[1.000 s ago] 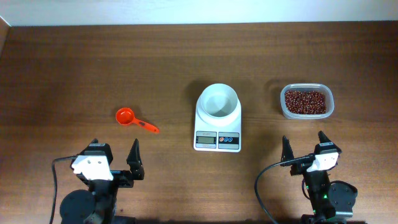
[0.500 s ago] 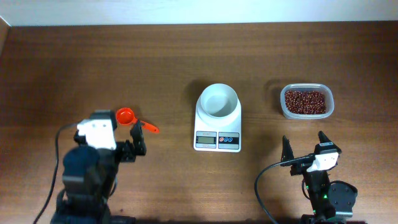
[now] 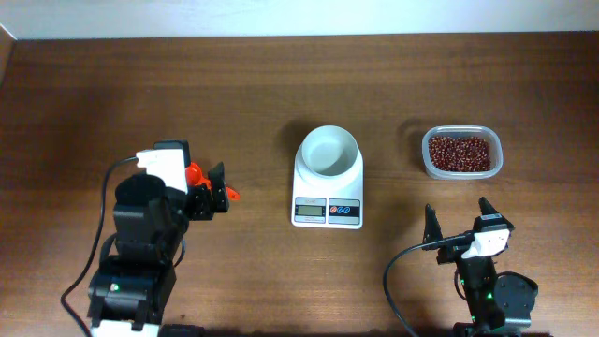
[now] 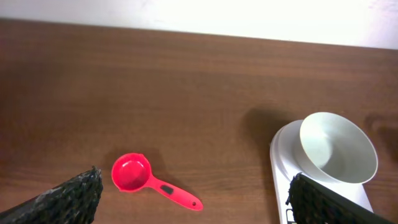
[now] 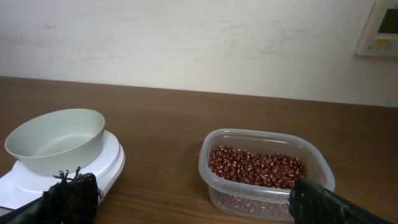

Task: Scoop and weigh 50g on scale
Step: 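Move the left gripper forward to the red scoop handle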

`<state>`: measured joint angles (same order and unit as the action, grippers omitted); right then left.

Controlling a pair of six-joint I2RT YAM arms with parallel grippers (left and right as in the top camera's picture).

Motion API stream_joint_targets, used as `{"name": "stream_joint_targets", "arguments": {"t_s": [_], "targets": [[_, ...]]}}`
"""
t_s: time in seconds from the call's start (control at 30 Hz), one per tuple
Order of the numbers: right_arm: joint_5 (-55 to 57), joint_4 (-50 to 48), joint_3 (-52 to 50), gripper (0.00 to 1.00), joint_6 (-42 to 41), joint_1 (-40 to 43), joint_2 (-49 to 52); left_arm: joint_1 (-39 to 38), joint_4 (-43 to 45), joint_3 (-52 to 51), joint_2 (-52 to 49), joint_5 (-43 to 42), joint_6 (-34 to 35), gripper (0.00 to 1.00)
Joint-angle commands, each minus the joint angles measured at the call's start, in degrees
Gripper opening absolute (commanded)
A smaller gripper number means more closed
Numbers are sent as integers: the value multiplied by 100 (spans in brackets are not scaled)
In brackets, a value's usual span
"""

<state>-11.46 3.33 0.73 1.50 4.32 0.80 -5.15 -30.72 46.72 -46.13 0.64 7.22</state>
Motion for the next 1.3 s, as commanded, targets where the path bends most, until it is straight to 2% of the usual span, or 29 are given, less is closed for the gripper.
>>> {"name": "stream_joint_targets", "arguments": {"t_s": [0.0,0.13,0.3,0.43,0.57,0.67,0.93,1.07,1.13,1.23,1.27], "targets": [[28,22,-42,99,-20,26,-61,33,-44,136,-216,-66,852,99],[28,22,-42,99,-20,26,-61,35,-575,275,-240,103,1681,99],[28,22,-42,99,-20,26,-61,63,-1659,887,-337,1377,2028,99],[28,22,-42,99,-20,26,-61,490,-2291,1351,-623,1611,2415,99],[28,22,-42,99,-20,26,-61,1231,-2243,1405,-973,1495,2826,99],[28,22,-42,99,-20,26,-61,1558,-2096,1405,-1276,1392,2837,99],[28,22,-42,99,-20,26,-61,1617,-2096,1403,-2098,1327,2837,99],[28,22,-42,99,-20,26,-61,1617,-1939,1403,-2621,894,2841,100],[28,22,-42,99,-20,26,-61,1617,-1810,1403,-2892,791,2841,94],[28,22,-42,99,-20,26,-61,1620,-1641,1403,-3318,793,2966,80],[28,22,-42,99,-20,26,-61,1620,-1617,1403,-3451,793,3106,80]]}}
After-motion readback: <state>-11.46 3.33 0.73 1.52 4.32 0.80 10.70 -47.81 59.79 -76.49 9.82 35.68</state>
